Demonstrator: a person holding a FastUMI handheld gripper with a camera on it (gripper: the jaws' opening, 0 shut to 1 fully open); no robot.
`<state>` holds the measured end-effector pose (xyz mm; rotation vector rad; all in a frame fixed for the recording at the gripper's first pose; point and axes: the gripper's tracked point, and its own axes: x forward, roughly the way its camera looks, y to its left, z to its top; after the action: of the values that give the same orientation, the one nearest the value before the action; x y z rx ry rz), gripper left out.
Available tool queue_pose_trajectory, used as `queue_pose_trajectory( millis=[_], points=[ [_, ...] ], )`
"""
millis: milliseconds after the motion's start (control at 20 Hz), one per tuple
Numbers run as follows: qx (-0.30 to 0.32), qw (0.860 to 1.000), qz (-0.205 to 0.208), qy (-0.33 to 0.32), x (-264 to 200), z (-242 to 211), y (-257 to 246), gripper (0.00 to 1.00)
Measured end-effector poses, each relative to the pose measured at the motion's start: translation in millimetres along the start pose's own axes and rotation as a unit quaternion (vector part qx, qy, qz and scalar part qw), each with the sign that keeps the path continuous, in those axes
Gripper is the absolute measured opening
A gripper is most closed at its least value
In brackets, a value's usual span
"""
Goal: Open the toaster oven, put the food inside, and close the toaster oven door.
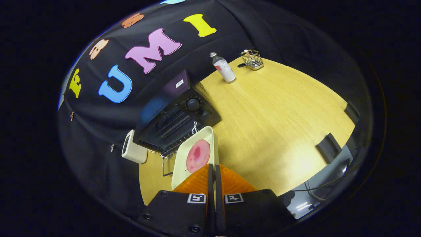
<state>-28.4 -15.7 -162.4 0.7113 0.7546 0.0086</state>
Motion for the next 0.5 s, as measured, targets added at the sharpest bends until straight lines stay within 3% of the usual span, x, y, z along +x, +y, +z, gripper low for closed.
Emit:
queue_pose_trajectory(
  millis=[500],
  points=[
    [0.001,0.999,0.044,-0.033,72,14,90,0.06]
  ],
)
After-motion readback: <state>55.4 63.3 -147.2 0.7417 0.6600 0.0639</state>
